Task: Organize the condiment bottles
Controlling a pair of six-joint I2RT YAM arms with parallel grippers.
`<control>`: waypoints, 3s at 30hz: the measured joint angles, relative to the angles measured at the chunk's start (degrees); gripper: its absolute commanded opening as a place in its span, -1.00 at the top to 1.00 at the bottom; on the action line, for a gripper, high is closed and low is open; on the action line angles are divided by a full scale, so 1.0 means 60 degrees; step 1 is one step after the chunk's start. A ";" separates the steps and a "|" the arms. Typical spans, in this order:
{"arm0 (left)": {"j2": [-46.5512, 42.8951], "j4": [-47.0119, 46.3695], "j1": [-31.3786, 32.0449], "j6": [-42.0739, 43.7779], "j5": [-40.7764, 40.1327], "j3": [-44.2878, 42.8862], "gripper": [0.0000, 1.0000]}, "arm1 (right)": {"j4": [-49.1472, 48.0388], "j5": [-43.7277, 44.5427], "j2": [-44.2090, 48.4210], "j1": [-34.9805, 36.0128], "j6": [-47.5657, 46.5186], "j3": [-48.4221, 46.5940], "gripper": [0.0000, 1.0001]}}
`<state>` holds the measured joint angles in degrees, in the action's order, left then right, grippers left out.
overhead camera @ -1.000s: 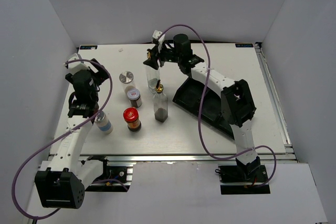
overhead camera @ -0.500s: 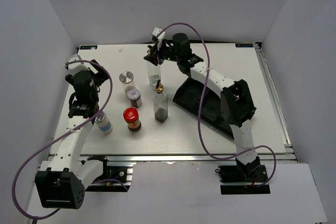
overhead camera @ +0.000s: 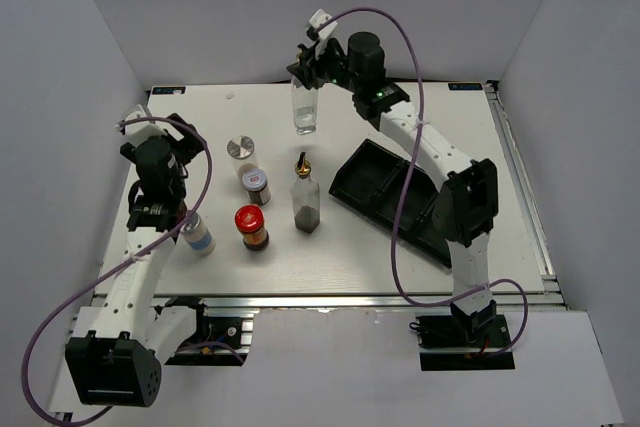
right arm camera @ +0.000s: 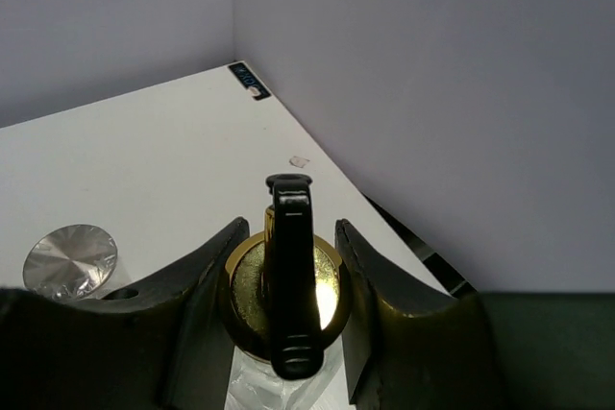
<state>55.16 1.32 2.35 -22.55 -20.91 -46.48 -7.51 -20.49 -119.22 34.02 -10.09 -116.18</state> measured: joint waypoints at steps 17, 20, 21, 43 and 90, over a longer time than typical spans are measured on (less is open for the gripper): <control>0.0353 -0.0171 0.0000 -0.0426 0.0364 0.0189 -0.96 | 0.2852 0.2521 0.4258 -0.1155 0.0885 0.1625 1.00; 0.0619 -0.0189 0.0000 -0.0503 0.0426 0.0189 -0.96 | 0.2943 0.2929 0.4841 -0.1537 0.1191 0.2415 1.00; 0.0703 -0.0178 0.0000 -0.0517 0.0419 0.0186 -0.96 | 0.2983 0.3151 0.4962 -0.1621 0.1239 0.2634 1.00; 0.0823 0.0131 0.0000 -0.0787 0.0058 0.0055 -0.96 | 0.1923 0.5235 0.5275 -0.1534 0.3093 0.5745 1.00; -0.0055 0.0109 0.0000 -0.0820 -0.0444 0.0175 -0.96 | -0.1574 1.0608 0.4160 0.0459 0.1541 0.7712 0.04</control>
<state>54.83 1.98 2.35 -27.46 -23.57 -45.43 -16.95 43.16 -94.26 36.77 -0.84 -69.91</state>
